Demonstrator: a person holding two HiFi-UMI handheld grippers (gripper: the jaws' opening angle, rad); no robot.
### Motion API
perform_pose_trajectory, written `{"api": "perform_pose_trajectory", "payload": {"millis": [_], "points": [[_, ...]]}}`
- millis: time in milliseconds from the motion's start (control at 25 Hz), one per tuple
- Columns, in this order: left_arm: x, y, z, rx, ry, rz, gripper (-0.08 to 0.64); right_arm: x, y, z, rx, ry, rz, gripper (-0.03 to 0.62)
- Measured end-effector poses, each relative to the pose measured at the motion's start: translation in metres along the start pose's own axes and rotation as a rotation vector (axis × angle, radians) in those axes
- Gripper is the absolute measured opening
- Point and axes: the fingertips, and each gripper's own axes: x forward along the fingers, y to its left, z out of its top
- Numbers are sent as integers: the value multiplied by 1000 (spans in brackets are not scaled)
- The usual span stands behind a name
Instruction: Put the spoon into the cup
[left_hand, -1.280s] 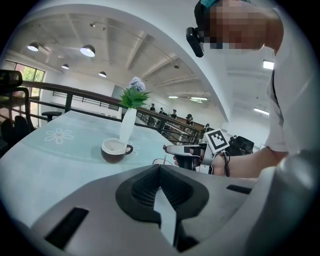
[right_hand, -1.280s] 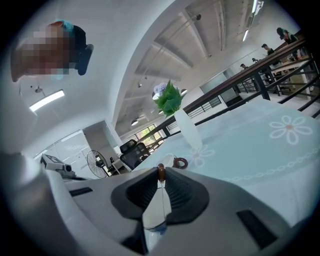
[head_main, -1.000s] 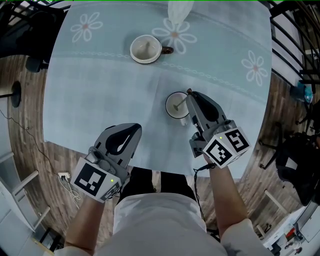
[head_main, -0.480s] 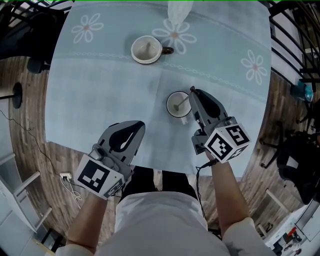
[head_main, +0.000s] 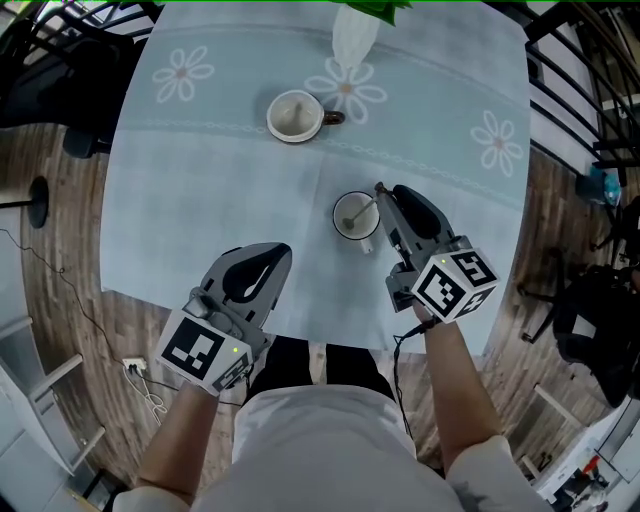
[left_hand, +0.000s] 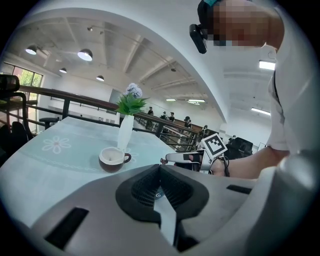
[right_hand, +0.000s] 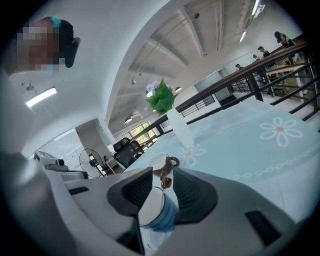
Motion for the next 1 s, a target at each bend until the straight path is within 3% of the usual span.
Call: {"api": "perform_pose_trajectory", "payload": {"millis": [320,640,1000], "points": [[-12,-12,34,57,-49,-14,20,-34,17,42,-52,-76,-16,124],[-27,-33,71,122,-106,-40,20,-79,61,85,-156,-146,15,104],[-52,-58,101,177,-162,-67,20,-123,110,101,-234,-189,31,66]]}}
